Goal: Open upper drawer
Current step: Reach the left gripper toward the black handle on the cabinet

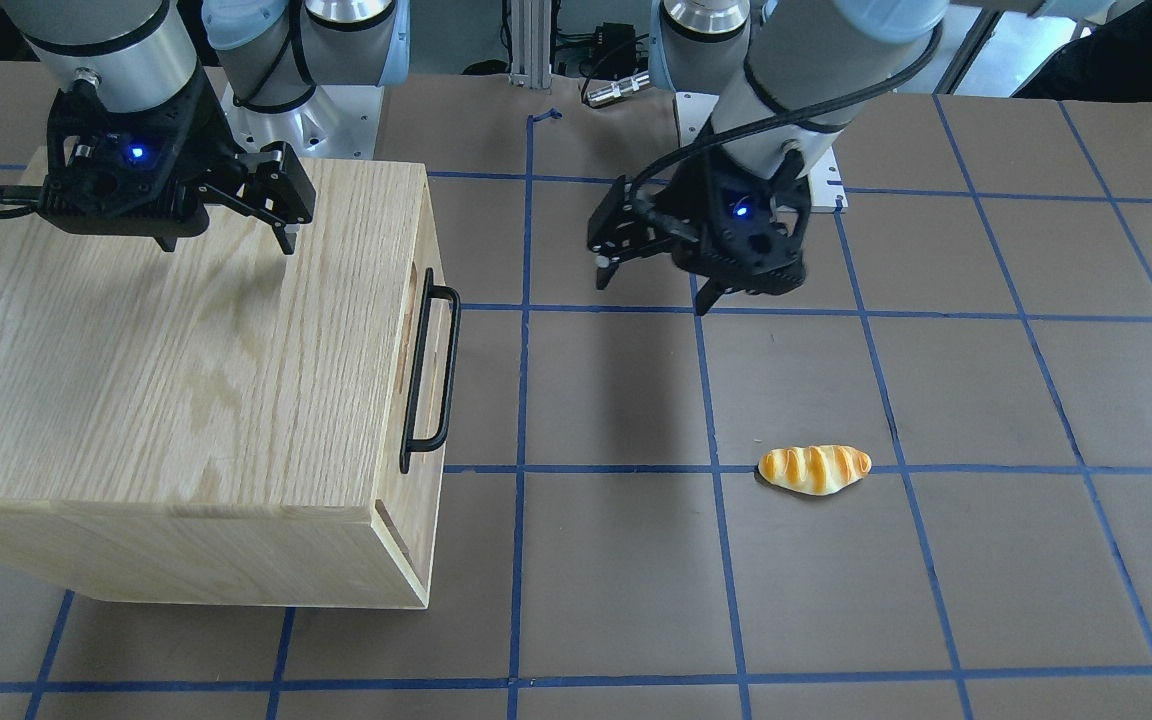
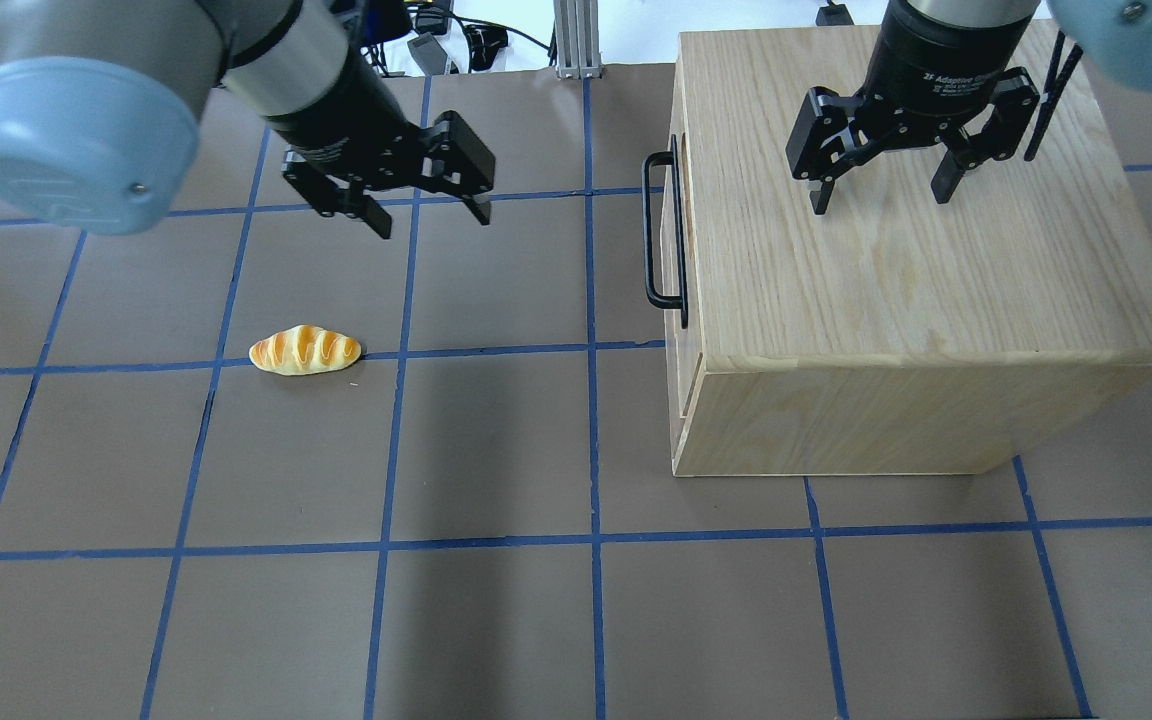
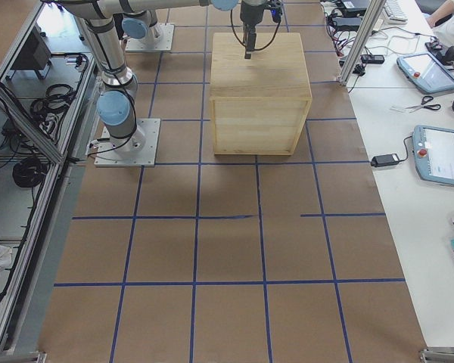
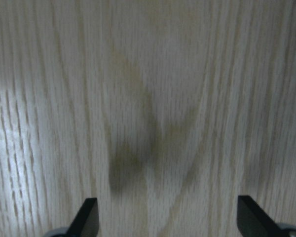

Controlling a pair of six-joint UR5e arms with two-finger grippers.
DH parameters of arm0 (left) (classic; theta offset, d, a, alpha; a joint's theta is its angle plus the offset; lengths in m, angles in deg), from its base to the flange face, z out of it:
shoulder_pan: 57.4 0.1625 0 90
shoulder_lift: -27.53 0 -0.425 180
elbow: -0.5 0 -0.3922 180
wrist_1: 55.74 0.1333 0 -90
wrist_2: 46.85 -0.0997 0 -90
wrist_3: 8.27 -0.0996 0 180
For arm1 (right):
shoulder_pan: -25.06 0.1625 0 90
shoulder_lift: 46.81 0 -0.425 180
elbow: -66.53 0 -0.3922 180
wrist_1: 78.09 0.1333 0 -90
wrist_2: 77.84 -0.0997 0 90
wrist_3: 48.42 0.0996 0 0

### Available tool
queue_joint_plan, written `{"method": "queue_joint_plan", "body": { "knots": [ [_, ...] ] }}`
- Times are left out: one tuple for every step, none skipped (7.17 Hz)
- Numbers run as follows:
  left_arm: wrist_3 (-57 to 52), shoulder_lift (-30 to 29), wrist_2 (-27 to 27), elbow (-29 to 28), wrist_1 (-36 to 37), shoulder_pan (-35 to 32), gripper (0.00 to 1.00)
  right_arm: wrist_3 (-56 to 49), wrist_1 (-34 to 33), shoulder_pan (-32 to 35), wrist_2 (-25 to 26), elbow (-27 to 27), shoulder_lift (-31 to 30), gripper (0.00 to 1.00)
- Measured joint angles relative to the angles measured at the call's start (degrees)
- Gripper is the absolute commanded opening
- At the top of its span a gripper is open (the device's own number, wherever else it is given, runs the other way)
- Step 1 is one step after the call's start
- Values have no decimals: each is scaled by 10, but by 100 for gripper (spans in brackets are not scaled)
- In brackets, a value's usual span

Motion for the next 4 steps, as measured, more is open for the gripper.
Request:
{"method": "queue_joint_plan", "body": {
  "knots": [
    [9, -29, 27, -1, 41, -23, 100, 0, 0, 0, 0, 0, 0, 100],
    [20, -55, 48, -2, 78, -39, 100, 0, 0, 0, 0, 0, 0, 100],
    [24, -78, 66, -3, 111, -48, 100, 0, 0, 0, 0, 0, 0, 100],
    [25, -97, 79, -3, 141, -56, 100, 0, 0, 0, 0, 0, 0, 100]
  ]
}}
